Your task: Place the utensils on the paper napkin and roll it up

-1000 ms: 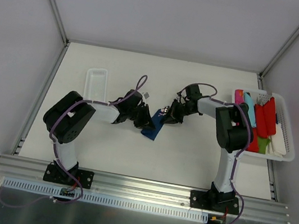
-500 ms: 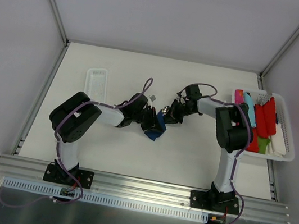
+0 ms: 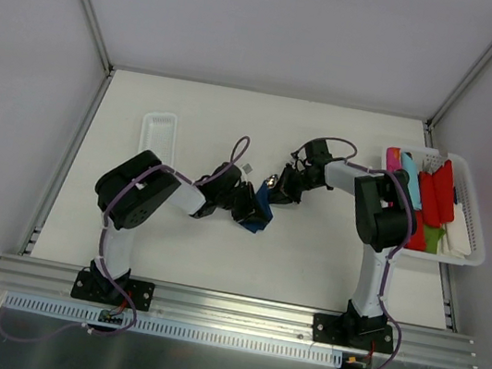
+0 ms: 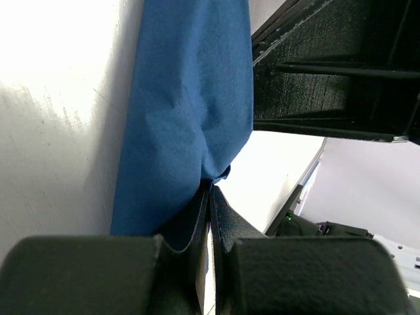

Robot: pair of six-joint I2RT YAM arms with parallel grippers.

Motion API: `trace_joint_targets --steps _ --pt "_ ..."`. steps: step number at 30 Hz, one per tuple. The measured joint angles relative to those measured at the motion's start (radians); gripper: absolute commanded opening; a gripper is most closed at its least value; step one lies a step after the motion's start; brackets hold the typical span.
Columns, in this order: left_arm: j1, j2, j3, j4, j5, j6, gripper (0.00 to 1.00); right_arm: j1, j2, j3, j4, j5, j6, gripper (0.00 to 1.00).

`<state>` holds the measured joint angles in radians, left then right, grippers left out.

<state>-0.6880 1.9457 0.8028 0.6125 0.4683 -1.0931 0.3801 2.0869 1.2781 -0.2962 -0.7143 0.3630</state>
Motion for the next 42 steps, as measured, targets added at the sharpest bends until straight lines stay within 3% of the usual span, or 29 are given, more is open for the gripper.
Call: trace_joint_targets --steps 9,22,25,26,30,42 --pt "-0.014 0.014 -0.005 0.042 -0.011 -0.016 0.00 0.000 0.002 0.000 -0.002 -0.001 0.003 0.03" --pt "-0.020 0.028 -0.013 0.052 -0.032 -0.050 0.01 -0.058 -0.007 0.039 -0.074 -0.004 -0.095 0.16" --pt "-0.020 0.031 -0.008 0.046 -0.032 -0.051 0.18 -0.088 -0.034 0.042 -0.086 -0.011 -0.121 0.20" --pt "-0.020 0.032 -0.006 0.045 -0.031 -0.052 0.30 -0.093 -0.043 0.043 -0.087 -0.016 -0.126 0.20" --pt "-0.028 0.031 0.014 0.056 -0.024 -0.059 0.45 -0.091 -0.065 0.051 -0.092 -0.038 -0.142 0.21" --pt "-0.033 0.034 0.027 0.058 -0.021 -0.053 0.47 -0.016 -0.066 0.061 -0.102 -0.084 -0.159 0.17"
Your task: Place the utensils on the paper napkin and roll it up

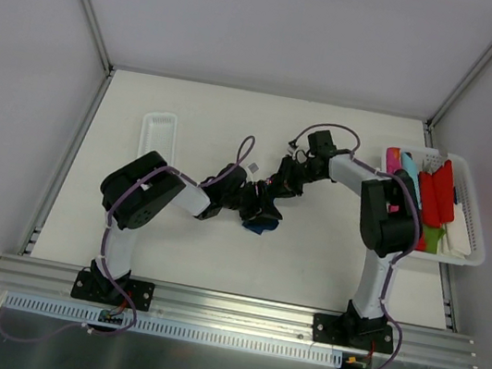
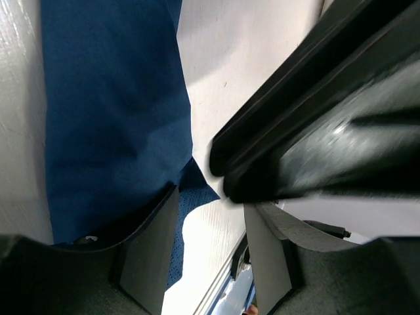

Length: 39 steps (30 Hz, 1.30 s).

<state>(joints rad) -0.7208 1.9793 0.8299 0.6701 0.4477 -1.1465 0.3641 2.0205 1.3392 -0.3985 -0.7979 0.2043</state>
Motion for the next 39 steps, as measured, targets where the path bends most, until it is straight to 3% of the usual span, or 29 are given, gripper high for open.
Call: trace_joint_targets --steps 13,22,28,39 --pt "0.000 -0.015 0.000 -0.015 0.014 0.046 0.48 0.036 0.084 0.002 -0.052 0.042 -0.031 0.13" --pt "0.000 -0.202 -0.120 -0.111 0.011 0.150 0.46 0.037 0.100 0.013 -0.080 0.043 -0.027 0.12" --pt "0.000 -0.293 -0.159 -0.127 0.011 0.163 0.39 0.037 0.101 0.014 -0.082 0.046 -0.026 0.12" --pt "0.009 -0.230 -0.205 -0.009 0.003 0.110 0.20 0.037 0.103 0.020 -0.093 0.050 -0.026 0.11"
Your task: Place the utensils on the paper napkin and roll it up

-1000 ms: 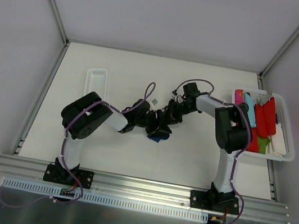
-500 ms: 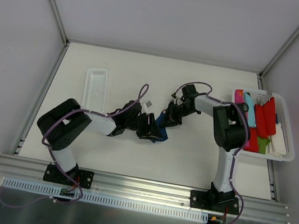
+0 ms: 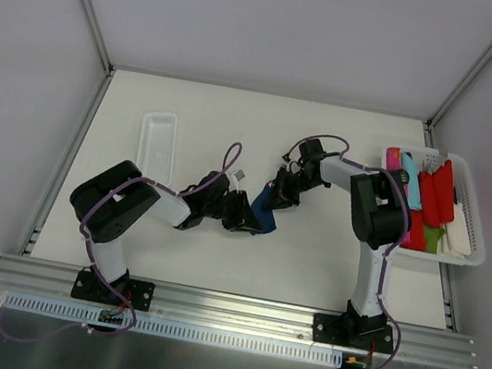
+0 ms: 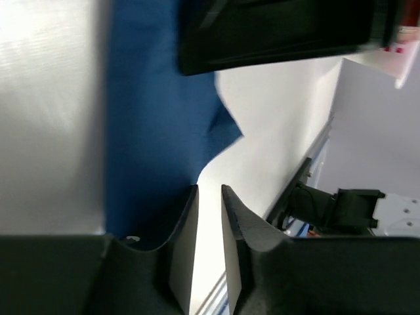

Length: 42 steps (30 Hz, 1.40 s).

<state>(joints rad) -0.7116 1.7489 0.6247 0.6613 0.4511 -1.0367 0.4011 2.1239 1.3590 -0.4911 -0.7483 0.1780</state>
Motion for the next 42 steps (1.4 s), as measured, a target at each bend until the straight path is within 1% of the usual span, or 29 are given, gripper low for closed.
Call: trace_joint_targets --steps 2,4,9,12,14,15,16,19,21,25,28,32,36,39,42 --pt "0.005 0.032 -0.020 0.025 -0.011 -0.012 0.15 0.000 0.000 0.001 -0.002 0.001 -0.001 0.11" --pt "0.007 0.057 -0.037 0.056 -0.013 -0.029 0.13 0.000 0.002 0.004 -0.006 0.001 -0.002 0.11" --pt "0.020 0.103 -0.090 0.207 -0.009 -0.076 0.08 0.000 0.006 0.009 -0.012 0.000 -0.003 0.10" --pt "0.028 0.143 -0.126 0.321 -0.002 -0.113 0.09 0.000 0.013 0.018 -0.022 -0.002 -0.003 0.10" --pt "0.033 0.164 -0.147 0.397 0.008 -0.132 0.12 0.000 0.016 0.023 -0.027 -0.002 -0.003 0.09" --pt "0.033 0.170 -0.151 0.416 0.012 -0.135 0.13 0.000 0.017 0.025 -0.030 -0.003 -0.003 0.09" --pt "0.033 0.170 -0.151 0.426 0.016 -0.135 0.17 0.000 0.019 0.027 -0.032 -0.003 -0.003 0.09" --pt "0.032 0.148 -0.144 0.407 0.021 -0.117 0.21 0.000 0.024 0.034 -0.040 -0.004 -0.003 0.09" --pt "0.032 0.102 -0.135 0.335 0.015 -0.085 0.22 0.000 0.029 0.042 -0.046 -0.004 -0.003 0.09" --pt "0.034 -0.008 -0.115 0.194 -0.001 -0.029 0.21 0.000 0.035 0.054 -0.055 -0.002 -0.004 0.08" --pt "0.048 -0.056 -0.074 0.133 -0.010 -0.004 0.19 0.000 0.039 0.058 -0.061 -0.002 -0.004 0.08" --pt "0.071 -0.043 -0.011 0.092 -0.016 0.013 0.17 0.000 0.039 0.060 -0.064 -0.002 -0.004 0.08" --pt "0.078 0.030 0.032 0.086 -0.016 0.020 0.16 0.000 0.043 0.063 -0.068 -0.004 -0.003 0.08" --pt "0.079 0.093 0.026 0.086 -0.016 0.007 0.15 0.000 0.044 0.064 -0.068 -0.007 -0.004 0.08" --pt "0.079 0.115 0.005 0.137 -0.010 -0.025 0.14 0.001 0.045 0.064 -0.069 -0.007 -0.008 0.08"
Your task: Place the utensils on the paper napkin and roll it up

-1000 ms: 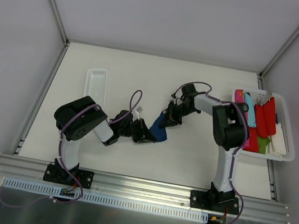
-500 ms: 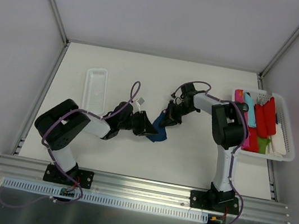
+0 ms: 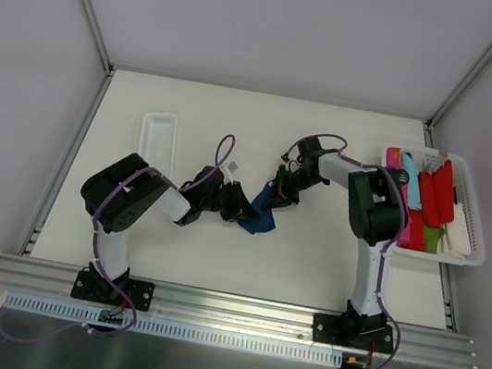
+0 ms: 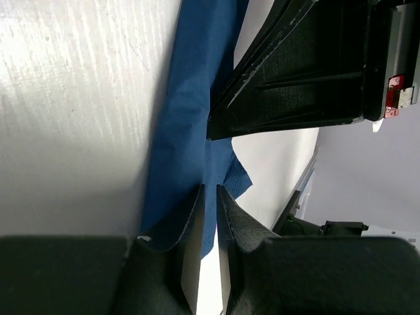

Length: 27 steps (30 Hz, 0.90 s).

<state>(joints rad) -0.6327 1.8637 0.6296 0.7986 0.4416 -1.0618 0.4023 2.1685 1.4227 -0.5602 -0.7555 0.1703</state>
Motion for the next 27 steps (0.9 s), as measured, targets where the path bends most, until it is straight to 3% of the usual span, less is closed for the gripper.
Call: trace_joint_targets --steps 14,19,22,27 --pt "0.000 -0.048 -0.203 0.176 -0.024 -0.124 0.11 0.047 -0.042 -0.087 0.051 -0.030 -0.043 0.08" --pt "-0.004 -0.071 -0.227 0.182 -0.028 -0.135 0.20 0.060 -0.045 -0.093 0.053 -0.034 -0.059 0.08" --pt "-0.014 -0.102 -0.212 0.130 -0.034 -0.113 0.21 0.060 -0.045 -0.093 0.053 -0.034 -0.060 0.08" --pt "-0.037 -0.222 -0.130 -0.144 -0.087 0.012 0.20 0.061 -0.045 -0.093 0.050 -0.034 -0.071 0.08"
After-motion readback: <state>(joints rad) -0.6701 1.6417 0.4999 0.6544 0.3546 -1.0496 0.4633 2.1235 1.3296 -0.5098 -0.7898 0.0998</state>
